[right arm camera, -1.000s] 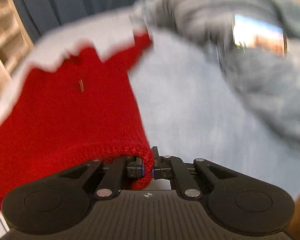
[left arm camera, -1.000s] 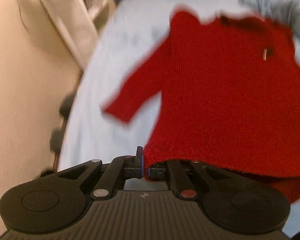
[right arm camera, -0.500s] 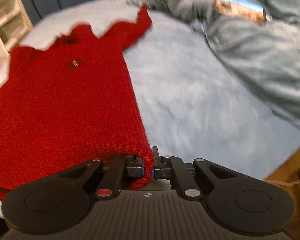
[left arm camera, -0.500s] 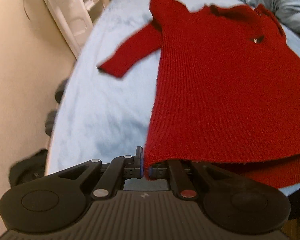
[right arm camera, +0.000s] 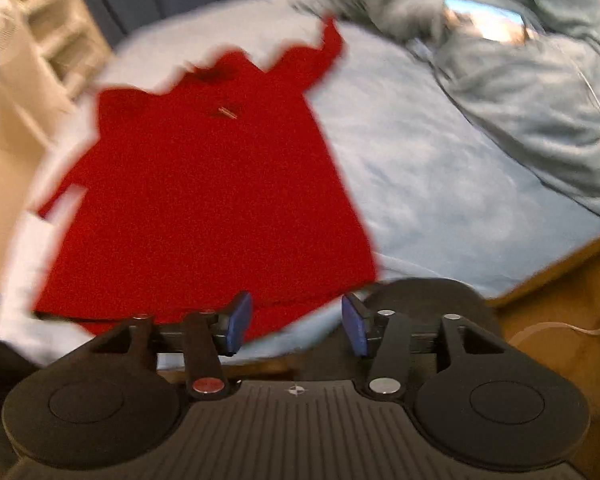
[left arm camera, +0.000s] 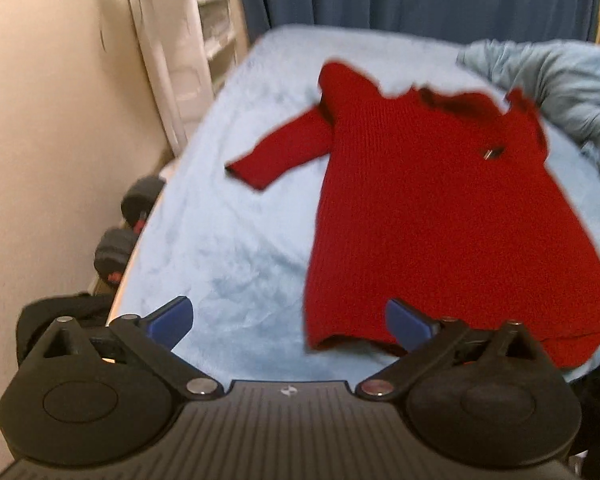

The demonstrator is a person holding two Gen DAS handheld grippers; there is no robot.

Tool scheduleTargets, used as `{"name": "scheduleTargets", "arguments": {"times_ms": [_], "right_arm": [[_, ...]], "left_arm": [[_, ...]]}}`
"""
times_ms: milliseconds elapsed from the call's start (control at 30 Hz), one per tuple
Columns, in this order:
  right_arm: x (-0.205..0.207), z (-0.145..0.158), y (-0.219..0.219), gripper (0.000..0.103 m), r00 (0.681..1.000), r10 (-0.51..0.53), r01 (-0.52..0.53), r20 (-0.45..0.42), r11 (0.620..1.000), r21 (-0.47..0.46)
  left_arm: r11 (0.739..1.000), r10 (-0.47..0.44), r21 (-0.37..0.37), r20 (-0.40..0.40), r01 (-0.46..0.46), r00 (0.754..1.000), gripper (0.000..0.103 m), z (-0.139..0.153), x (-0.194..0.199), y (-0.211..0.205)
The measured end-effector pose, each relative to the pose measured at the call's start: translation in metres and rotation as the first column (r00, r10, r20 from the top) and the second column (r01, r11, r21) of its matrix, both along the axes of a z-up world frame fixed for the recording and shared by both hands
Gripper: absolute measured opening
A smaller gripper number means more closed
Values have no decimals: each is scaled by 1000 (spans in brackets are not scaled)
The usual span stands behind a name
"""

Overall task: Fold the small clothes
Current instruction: 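Lower the cardigan onto the bed and open both grippers, then grasp the sleeve cuff nearest the left gripper with the left gripper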

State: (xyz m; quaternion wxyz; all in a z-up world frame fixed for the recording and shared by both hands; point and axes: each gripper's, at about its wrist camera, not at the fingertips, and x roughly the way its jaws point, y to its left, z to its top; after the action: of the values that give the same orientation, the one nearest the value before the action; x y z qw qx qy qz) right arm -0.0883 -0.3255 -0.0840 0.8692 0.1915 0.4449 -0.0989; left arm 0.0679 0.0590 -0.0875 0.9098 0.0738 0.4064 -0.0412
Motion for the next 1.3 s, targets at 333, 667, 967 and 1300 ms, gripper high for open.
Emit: {"name": "scheduleTargets", "arguments": {"times_ms": [333,667,967,1300], "right_arm": [[17,62,61,67,958,110,-79,266,989,-123],[60,15,64,68,985,93,-84,147,994,-66],[123,-29,56,68,997,32,-25,75,995,-92],[164,-71,60,68,999,26,-27,-41,999,-32]], "left_arm": [[997,-40,-60,119,48,992,103,60,-19,-36],[996,85,18,52,-86,995,103,33,52,-9],[976,219,1,-40,-219,975,103,-22,159,11],[907,391,-82,-198,-413,899,103,-88,233,38]]}}
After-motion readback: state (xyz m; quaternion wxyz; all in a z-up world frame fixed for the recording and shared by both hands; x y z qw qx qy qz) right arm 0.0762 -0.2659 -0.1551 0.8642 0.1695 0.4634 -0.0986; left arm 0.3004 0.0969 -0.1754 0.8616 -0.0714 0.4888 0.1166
